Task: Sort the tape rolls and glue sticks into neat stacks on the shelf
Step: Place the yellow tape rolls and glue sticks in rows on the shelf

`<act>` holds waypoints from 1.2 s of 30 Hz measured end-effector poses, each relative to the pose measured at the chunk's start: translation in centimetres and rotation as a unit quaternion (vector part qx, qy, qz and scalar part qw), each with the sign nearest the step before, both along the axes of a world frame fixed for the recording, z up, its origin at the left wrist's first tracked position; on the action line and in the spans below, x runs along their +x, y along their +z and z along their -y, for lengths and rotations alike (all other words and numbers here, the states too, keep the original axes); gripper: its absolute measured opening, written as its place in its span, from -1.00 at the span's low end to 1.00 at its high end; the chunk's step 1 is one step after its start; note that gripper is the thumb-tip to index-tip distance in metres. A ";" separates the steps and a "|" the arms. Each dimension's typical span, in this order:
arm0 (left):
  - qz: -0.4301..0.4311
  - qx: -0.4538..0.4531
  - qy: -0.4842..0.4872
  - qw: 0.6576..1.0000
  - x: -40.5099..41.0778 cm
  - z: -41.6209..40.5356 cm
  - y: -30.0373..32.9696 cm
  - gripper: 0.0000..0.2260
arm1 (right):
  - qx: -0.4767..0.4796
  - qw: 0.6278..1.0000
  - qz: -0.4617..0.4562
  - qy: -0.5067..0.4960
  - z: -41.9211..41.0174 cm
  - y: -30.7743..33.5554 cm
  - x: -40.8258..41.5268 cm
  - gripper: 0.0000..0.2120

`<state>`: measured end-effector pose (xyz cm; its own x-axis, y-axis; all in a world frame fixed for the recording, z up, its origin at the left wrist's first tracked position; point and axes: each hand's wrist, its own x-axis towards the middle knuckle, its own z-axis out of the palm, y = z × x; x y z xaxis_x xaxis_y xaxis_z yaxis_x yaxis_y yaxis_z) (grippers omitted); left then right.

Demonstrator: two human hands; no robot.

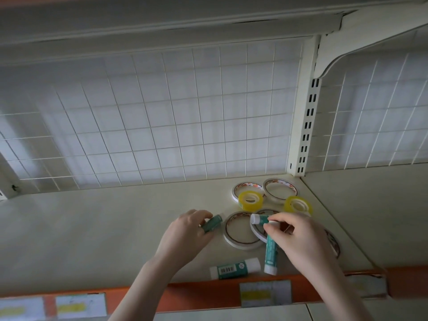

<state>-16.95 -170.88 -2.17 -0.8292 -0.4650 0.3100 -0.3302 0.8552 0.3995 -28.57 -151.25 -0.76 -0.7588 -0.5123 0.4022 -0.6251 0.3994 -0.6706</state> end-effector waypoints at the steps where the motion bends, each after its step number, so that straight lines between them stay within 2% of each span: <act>1: 0.009 -0.006 0.008 1.000 0.4 0.0 0.1 -0.73 | -0.003 1.000 0.000 0.000 0.0 0.0 0.1 -0.91; 5: 0.034 -0.028 0.044 0.998 1.4 0.0 0.2 -0.78 | -0.011 1.000 0.002 0.013 0.0 0.0 0.3 -0.96; 9: 0.018 -0.037 0.074 0.996 2.0 -0.3 0.4 -0.82 | -0.017 0.999 0.015 0.032 -0.4 -0.1 0.2 -0.96; 15: -0.109 0.002 0.089 0.990 3.3 -0.1 1.3 -0.91 | -0.097 0.993 0.038 0.063 -0.1 0.0 -0.9 -0.87; 19: -0.182 0.010 0.103 0.978 4.6 0.5 2.5 -0.84 | -0.151 0.986 0.034 0.062 1.0 0.3 -1.0 -0.89; 28: -0.273 -0.023 0.115 0.955 10.0 4.0 4.6 -0.83 | -0.177 0.979 -0.045 0.090 6.6 1.7 3.2 -0.88; 31: -0.301 -0.031 0.114 0.946 13.3 6.2 4.9 -0.81 | -0.179 0.976 -0.079 0.098 9.8 2.1 6.0 -0.85; 36: -0.323 -0.048 0.129 0.936 20.7 12.1 5.1 -0.82 | -0.189 0.973 -0.079 0.108 16.9 2.2 12.4 -0.85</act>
